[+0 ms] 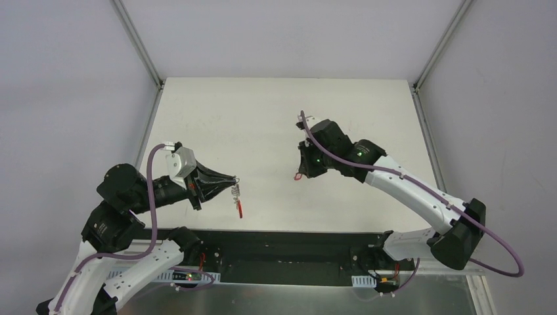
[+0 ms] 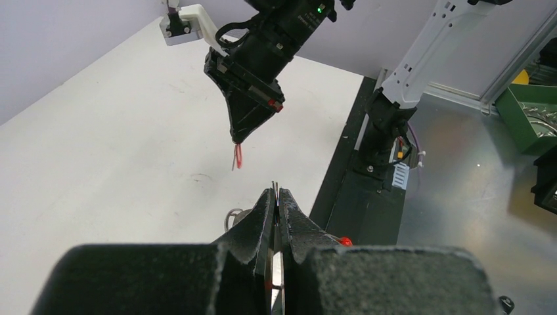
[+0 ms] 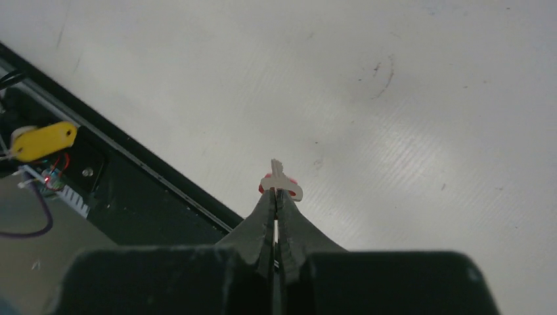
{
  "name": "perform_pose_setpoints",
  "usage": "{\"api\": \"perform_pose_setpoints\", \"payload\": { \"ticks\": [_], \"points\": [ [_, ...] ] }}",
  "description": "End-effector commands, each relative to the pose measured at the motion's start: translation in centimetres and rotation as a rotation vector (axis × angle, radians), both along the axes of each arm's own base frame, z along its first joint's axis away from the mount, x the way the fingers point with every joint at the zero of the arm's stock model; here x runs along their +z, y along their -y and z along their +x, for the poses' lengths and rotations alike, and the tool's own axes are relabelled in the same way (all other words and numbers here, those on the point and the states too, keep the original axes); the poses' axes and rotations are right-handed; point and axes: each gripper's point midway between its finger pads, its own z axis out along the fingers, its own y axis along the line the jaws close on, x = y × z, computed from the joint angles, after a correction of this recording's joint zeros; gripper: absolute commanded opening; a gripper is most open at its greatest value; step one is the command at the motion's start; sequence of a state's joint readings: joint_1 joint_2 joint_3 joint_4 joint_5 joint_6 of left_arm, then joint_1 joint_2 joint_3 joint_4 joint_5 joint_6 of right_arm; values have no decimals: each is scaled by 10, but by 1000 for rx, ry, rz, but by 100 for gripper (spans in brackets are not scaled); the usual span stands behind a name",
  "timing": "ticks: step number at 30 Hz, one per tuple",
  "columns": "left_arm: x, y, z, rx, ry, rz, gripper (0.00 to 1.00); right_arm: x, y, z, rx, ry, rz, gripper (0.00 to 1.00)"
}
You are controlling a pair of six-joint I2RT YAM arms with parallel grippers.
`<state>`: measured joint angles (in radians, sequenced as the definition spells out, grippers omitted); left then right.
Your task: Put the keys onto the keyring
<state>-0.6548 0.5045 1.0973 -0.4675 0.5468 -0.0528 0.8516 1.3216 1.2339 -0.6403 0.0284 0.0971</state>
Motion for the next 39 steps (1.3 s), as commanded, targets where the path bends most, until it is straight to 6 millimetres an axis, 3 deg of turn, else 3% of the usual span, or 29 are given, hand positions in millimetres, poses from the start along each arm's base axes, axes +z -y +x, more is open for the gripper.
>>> {"api": "perform_pose_setpoints", "payload": {
  "ticks": [1,13,19,31,39],
  "points": [
    [26,6,-9,-62,50,-60,0,45,-17,-32,217,25,159,0],
    [31,19,-33,-239,33,-64,0,139,-25,-110,739,189,390,0],
    [41,21,-46,-312,43,-90,0,164,-33,-137,938,343,423,0],
    [51,30,-61,-448,18,-112,0,181,-67,-138,1072,677,296,0],
    [53,34,-69,-530,10,-117,0,205,-85,-139,1105,902,264,0]
  ]
}}
